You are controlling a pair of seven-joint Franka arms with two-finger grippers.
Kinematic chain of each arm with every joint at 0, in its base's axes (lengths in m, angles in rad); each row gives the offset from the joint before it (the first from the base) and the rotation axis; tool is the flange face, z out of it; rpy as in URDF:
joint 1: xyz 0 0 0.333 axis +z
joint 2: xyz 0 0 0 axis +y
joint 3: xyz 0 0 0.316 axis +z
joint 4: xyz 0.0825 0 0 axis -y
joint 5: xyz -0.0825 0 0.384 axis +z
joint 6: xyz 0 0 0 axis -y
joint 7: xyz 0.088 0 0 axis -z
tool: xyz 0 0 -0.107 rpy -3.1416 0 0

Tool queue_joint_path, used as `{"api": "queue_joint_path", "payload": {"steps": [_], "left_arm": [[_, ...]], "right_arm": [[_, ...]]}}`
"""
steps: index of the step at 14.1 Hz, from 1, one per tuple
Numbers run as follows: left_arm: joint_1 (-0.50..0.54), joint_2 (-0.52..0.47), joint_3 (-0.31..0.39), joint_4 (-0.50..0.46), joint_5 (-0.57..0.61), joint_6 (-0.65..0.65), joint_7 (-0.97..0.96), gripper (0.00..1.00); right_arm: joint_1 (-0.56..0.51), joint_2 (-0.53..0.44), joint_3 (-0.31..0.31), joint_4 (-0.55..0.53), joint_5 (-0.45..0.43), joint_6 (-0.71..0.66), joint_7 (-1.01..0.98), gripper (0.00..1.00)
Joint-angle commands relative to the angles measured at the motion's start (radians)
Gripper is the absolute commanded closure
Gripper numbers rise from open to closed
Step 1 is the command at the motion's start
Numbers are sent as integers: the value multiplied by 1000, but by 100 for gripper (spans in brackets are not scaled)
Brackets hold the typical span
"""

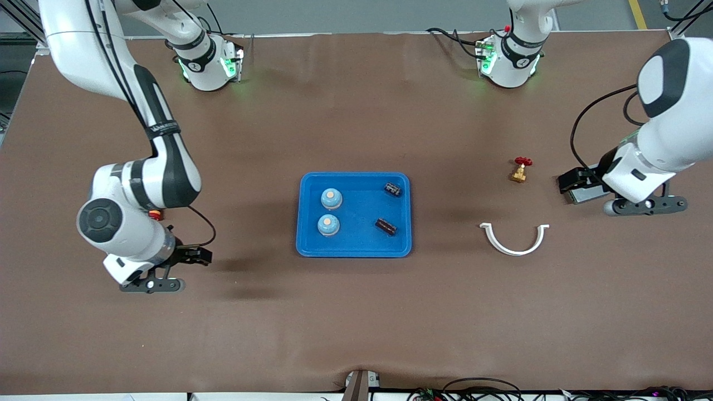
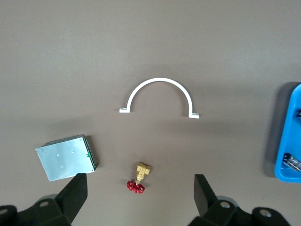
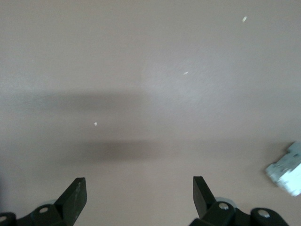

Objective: Place electrolytic capacitor and blue bell in tray

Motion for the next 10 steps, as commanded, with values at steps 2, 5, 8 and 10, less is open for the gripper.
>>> {"api": "queue_joint_path", "payload": {"steps": [2, 5, 8, 10], "left_arm": [[10, 31, -3, 83, -11, -69, -1, 0], [11, 41, -3, 80, -8, -91, -3, 0], [7, 52, -1, 87, -8, -89, -3, 0], [-4, 60, -1, 116, -8, -89, -1, 0]], "right_arm": [[-73, -74, 18, 4, -3, -59, -141, 0], [-81, -91, 17, 82, -5, -198, -145, 0], [-99, -101, 17, 122, -2, -283, -145, 0], [-113, -133, 20, 122, -2, -324, -146, 0]]}}
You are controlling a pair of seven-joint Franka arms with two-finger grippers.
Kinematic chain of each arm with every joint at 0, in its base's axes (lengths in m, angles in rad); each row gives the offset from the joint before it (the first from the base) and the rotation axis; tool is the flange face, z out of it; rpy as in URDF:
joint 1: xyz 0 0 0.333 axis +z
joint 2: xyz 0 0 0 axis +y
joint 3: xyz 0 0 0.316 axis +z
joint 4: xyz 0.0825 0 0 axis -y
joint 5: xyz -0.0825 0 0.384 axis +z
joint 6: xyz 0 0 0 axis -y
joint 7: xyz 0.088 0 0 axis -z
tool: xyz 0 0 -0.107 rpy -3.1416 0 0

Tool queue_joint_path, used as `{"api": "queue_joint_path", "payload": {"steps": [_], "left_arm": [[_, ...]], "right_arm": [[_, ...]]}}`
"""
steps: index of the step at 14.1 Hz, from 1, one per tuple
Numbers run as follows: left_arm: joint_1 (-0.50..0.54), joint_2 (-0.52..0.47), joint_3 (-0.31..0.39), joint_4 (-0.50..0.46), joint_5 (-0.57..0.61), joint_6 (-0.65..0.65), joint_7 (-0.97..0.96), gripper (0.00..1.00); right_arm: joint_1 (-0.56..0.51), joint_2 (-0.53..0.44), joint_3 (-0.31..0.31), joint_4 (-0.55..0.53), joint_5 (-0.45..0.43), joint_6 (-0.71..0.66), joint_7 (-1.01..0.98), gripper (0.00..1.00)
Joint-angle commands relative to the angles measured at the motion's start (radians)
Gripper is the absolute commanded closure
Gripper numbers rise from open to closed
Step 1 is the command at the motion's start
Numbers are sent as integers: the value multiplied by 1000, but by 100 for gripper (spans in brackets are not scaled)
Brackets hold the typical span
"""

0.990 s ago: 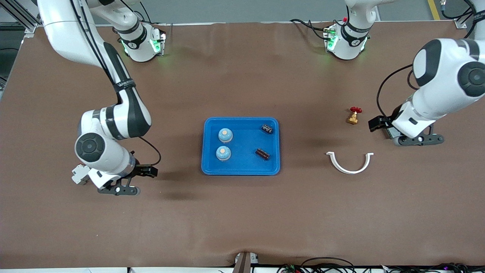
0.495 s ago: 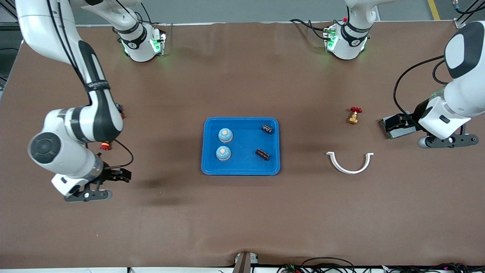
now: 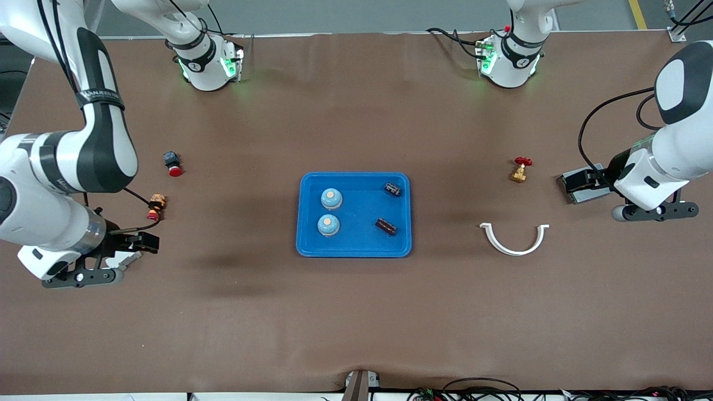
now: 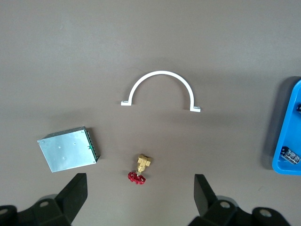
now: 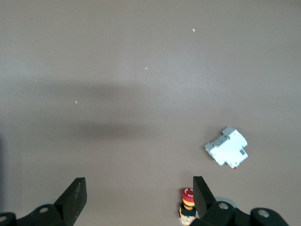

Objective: Place electrolytic capacitor and blue bell in tray

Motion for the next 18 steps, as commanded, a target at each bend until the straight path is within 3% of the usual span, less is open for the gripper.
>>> {"api": "queue_joint_path", "payload": {"steps": [1, 4, 7, 10, 18], "left_arm": [[-18, 18, -3, 48, -8, -21, 0, 0], [-92, 16, 55, 50, 15, -21, -2, 0], [-257, 7, 219, 57, 9, -21, -3, 0], [-333, 10, 339, 90, -60, -18, 17, 0], [-317, -47, 348, 87, -83, -24, 51, 0]], "right_arm": [[-29, -56, 21, 5, -3, -65, -12, 0], [-29, -100, 24, 5, -3, -147, -12, 0], [-29, -165, 26, 6, -2, -158, -3, 0], [-29, -217, 20, 6, -3, -222, 2, 0], [-102, -317, 12, 11, -3, -423, 2, 0]]}}
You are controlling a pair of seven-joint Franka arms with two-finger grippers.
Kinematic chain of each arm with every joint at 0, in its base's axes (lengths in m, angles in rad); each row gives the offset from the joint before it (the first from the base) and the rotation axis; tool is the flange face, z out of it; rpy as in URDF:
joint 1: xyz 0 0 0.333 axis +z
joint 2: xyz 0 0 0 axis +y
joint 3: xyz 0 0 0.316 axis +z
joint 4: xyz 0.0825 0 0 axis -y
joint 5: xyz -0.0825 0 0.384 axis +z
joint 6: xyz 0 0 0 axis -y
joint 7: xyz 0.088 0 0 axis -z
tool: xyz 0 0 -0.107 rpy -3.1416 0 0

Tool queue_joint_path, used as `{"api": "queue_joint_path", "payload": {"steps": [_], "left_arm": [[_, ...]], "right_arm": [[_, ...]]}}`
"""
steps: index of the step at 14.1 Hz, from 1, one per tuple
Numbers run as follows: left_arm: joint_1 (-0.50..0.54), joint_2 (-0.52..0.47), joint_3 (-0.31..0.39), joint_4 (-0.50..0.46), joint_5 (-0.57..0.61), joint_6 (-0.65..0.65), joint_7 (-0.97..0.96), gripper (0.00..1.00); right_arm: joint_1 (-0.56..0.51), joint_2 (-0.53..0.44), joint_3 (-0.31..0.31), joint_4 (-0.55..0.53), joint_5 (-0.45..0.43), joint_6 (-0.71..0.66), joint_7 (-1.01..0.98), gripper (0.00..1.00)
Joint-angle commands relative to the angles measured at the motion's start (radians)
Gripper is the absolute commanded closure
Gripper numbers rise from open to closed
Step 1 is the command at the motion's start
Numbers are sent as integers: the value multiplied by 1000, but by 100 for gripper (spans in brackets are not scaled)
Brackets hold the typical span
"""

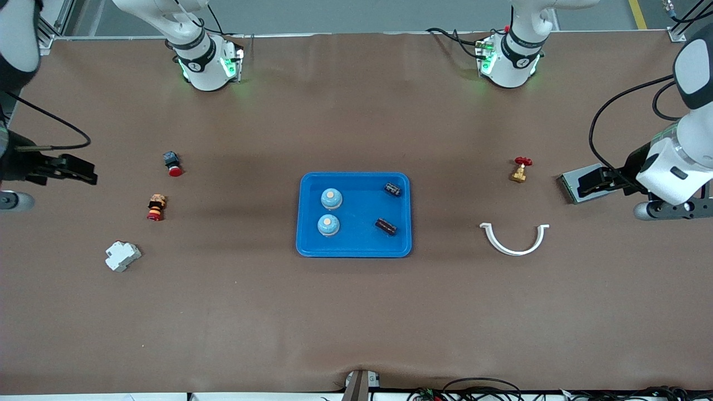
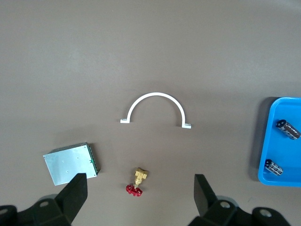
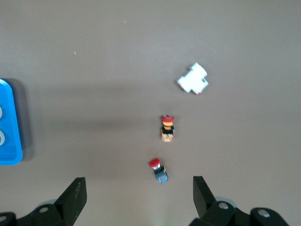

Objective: Place electrolytic capacitor and blue bell in tray

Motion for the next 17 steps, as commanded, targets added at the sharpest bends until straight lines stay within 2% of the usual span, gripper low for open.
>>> {"api": "queue_joint_path", "payload": {"steps": [1, 11, 12, 15, 17], "left_arm": [[-1, -26, 2, 3, -20, -16, 10, 0], [0, -24, 3, 0, 10, 86, 21, 0], [-1, -23, 3, 0, 10, 86, 19, 0], [-1, -23, 3, 2, 10, 86, 19, 0], [-1, -23, 2, 2, 10, 86, 16, 0]], "right_arm": [[-27, -40, 11, -10, -5, -44, 2, 0], [-25, -89, -21, -8, 1, -83, -6, 0], [-25, -101, -20, -10, 18, -82, -7, 0], [-28, -120, -27, -12, 142, -80, -7, 0], [-27, -123, -27, -12, 147, -70, -6, 0]]}}
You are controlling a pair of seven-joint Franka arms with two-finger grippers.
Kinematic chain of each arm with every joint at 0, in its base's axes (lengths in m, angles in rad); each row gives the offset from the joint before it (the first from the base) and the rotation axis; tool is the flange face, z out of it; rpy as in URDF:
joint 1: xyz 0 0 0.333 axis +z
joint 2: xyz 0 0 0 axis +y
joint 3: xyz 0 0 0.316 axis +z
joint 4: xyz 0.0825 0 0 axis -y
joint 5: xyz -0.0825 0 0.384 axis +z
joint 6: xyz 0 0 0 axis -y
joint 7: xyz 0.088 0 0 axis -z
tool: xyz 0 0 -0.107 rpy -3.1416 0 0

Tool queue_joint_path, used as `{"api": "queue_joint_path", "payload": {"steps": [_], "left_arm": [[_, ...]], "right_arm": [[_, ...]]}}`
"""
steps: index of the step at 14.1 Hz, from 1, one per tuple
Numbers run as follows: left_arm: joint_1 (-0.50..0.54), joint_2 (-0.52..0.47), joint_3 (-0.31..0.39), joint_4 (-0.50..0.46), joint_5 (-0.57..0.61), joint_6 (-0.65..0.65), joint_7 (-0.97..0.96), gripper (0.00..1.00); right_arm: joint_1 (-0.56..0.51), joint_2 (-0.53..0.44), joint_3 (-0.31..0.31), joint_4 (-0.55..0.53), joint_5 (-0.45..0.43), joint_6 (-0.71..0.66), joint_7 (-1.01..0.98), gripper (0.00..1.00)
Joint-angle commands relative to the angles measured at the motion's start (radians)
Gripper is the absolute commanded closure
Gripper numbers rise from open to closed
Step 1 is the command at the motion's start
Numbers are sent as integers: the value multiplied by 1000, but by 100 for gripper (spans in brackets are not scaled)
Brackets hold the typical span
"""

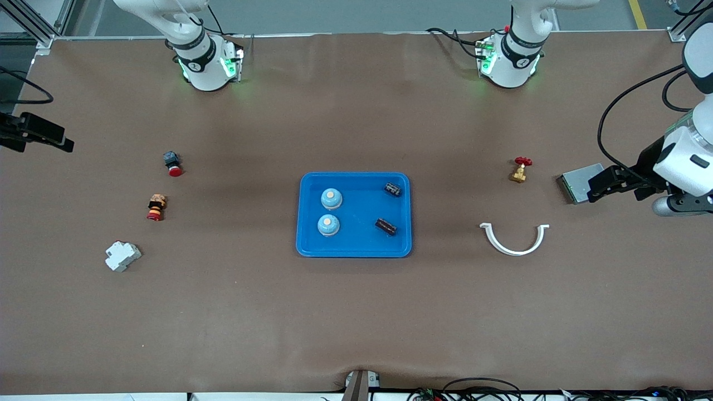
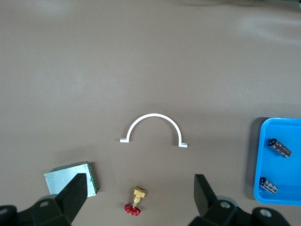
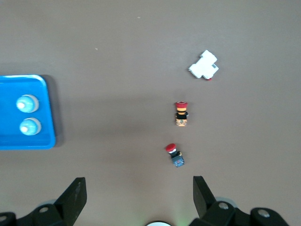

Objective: Place electrolytic capacitor and blue bell in tray

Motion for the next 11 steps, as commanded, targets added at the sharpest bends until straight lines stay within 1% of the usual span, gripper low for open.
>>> {"api": "queue_joint_path", "payload": {"steps": [1, 11], "left_arm": [[-2, -4, 1, 1, 10, 5, 13, 0], [-2, -3, 1, 1, 8, 5, 9, 0]], "right_arm": [[-8, -22, -2, -12, 29, 4, -5, 0], [8, -30, 9, -39, 24, 59, 9, 0]]}}
